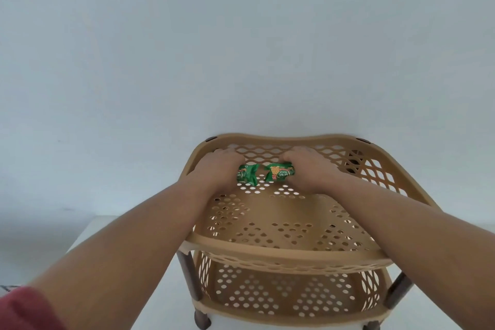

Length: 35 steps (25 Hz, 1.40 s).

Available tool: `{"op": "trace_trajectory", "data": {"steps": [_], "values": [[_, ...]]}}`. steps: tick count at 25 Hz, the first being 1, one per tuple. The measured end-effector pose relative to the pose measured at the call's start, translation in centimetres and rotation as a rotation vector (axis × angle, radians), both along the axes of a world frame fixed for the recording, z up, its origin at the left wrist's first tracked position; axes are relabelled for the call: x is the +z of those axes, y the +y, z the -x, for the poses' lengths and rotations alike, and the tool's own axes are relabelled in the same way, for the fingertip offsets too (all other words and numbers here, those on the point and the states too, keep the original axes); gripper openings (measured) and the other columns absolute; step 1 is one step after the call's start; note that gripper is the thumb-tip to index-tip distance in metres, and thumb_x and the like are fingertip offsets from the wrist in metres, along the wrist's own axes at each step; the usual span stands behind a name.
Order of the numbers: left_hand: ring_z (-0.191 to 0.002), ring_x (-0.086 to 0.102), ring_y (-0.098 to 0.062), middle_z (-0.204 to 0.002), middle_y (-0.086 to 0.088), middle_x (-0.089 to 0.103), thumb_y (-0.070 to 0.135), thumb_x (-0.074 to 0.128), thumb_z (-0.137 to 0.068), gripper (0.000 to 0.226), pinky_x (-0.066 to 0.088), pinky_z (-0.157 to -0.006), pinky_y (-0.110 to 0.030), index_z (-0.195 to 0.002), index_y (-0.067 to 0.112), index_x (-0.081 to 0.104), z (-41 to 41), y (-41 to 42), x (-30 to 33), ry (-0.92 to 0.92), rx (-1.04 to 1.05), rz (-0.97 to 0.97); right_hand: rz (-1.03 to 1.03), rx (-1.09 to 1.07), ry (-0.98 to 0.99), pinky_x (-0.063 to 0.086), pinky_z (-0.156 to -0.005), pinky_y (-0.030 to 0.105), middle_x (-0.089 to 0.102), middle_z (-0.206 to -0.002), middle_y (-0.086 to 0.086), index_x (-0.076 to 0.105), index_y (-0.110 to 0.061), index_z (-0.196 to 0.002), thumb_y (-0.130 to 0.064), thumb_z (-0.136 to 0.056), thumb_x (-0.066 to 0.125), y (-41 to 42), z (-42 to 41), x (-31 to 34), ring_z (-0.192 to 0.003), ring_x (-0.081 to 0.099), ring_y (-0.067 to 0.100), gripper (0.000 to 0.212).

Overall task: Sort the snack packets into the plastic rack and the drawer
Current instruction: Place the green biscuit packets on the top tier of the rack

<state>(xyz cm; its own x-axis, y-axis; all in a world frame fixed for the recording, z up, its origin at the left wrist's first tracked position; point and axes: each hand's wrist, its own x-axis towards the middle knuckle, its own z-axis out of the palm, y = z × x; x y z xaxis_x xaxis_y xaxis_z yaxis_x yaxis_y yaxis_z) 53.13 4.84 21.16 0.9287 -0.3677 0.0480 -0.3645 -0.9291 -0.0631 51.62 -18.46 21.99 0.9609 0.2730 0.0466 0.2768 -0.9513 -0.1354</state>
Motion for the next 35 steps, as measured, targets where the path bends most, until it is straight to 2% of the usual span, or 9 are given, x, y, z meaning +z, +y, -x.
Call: {"op": "trace_trajectory", "data": {"steps": [8, 12, 17, 19, 23, 25, 27, 30, 35], "values": [[-0.104, 0.060, -0.027, -0.111, -0.002, 0.064, 0.013, 0.064, -0.083, 0.028, 0.044, -0.074, -0.035, -0.110, 0.021, 0.063, -0.5, -0.5, -0.3, -0.105, -0.024, -0.061, 0.128, -0.050, -0.124, 0.044, -0.083, 0.042, 0.064, -0.124, -0.003, 0.060, -0.032, -0.124, -0.025, -0.087, 0.065, -0.3, -0.9, -1.5, -0.115, 0.053, 0.027, 0.038], [-0.105, 0.059, -0.028, -0.111, -0.002, 0.062, 0.016, 0.067, -0.083, 0.026, 0.035, -0.074, -0.034, -0.107, 0.021, 0.060, -0.3, -0.6, -0.4, -0.112, -0.034, -0.058, 0.132, -0.059, -0.121, 0.045, -0.089, 0.044, 0.061, -0.130, -0.002, 0.058, -0.033, -0.129, -0.026, -0.086, 0.068, -0.3, -0.9, -1.5, -0.120, 0.052, 0.027, 0.045], [-0.107, 0.059, -0.028, -0.114, -0.003, 0.062, 0.018, 0.071, -0.080, 0.032, 0.035, -0.075, -0.034, -0.110, 0.020, 0.059, 0.1, -0.7, 0.1, -0.102, -0.039, -0.055, 0.132, -0.055, -0.104, 0.047, -0.095, 0.046, 0.058, -0.133, 0.000, 0.057, -0.030, -0.132, -0.026, -0.084, 0.069, -0.2, 0.0, -0.7, -0.123, 0.050, 0.028, 0.049], [-0.110, 0.058, -0.028, -0.117, -0.003, 0.060, 0.023, 0.072, -0.081, 0.036, 0.039, -0.077, -0.034, -0.115, 0.020, 0.059, 0.5, -0.7, 0.5, -0.097, -0.044, -0.059, 0.147, -0.035, -0.133, 0.047, -0.096, 0.046, 0.058, -0.129, 0.001, 0.059, -0.027, -0.127, -0.026, -0.085, 0.068, 0.0, 0.9, 0.2, -0.121, 0.050, 0.027, 0.042], [-0.121, 0.057, -0.024, -0.131, 0.001, 0.060, 0.038, 0.073, -0.083, 0.052, 0.051, -0.094, -0.041, -0.130, 0.024, 0.058, 2.9, -0.4, 3.1, -0.091, -0.034, -0.014, 0.110, 0.045, -0.186, 0.048, -0.089, 0.042, 0.062, -0.125, 0.000, 0.062, -0.026, -0.121, -0.035, -0.089, 0.068, 0.4, 4.0, 3.3, -0.115, 0.057, 0.026, 0.033], [-0.120, 0.058, -0.021, -0.127, 0.003, 0.063, 0.039, 0.072, -0.084, 0.046, 0.050, -0.094, -0.039, -0.127, 0.025, 0.061, 5.9, -0.4, 4.5, -0.142, -0.040, 0.068, 0.025, 0.087, -0.206, 0.051, -0.085, 0.040, 0.066, -0.121, -0.002, 0.064, -0.026, -0.116, -0.038, -0.090, 0.068, 0.8, 7.0, 4.8, -0.110, 0.061, 0.025, 0.029], [-0.108, 0.062, -0.023, -0.111, 0.003, 0.067, 0.033, 0.071, -0.083, 0.030, 0.049, -0.086, -0.036, -0.111, 0.024, 0.066, 10.2, -0.5, 5.3, -0.237, -0.095, 0.210, -0.124, 0.129, -0.265, 0.052, -0.080, 0.037, 0.071, -0.108, -0.004, 0.069, -0.025, -0.105, -0.036, -0.088, 0.070, 0.9, 10.8, 5.8, -0.099, 0.065, 0.022, 0.020], [-0.082, 0.058, -0.016, -0.082, 0.014, 0.057, 0.024, 0.068, -0.083, 0.007, 0.047, -0.070, -0.033, -0.088, 0.027, 0.064, 17.7, -0.7, 4.1, -0.331, -0.180, 0.480, -0.371, 0.209, -0.341, 0.041, -0.065, 0.027, 0.066, -0.081, -0.014, 0.071, -0.028, -0.089, -0.028, -0.085, 0.071, 0.4, 17.4, 5.4, -0.071, 0.058, -0.001, 0.004], [-0.076, 0.052, 0.006, -0.077, 0.030, 0.049, 0.023, 0.063, -0.086, 0.007, 0.039, -0.062, -0.011, -0.085, 0.029, 0.059, 28.2, -1.0, -2.0, -0.316, -0.143, 0.630, -0.471, 0.267, -0.219, 0.037, -0.059, 0.012, 0.060, -0.070, -0.021, 0.072, -0.028, -0.085, -0.026, -0.087, 0.072, -1.5, 26.0, -0.4, -0.066, 0.056, -0.005, 0.003]]}}
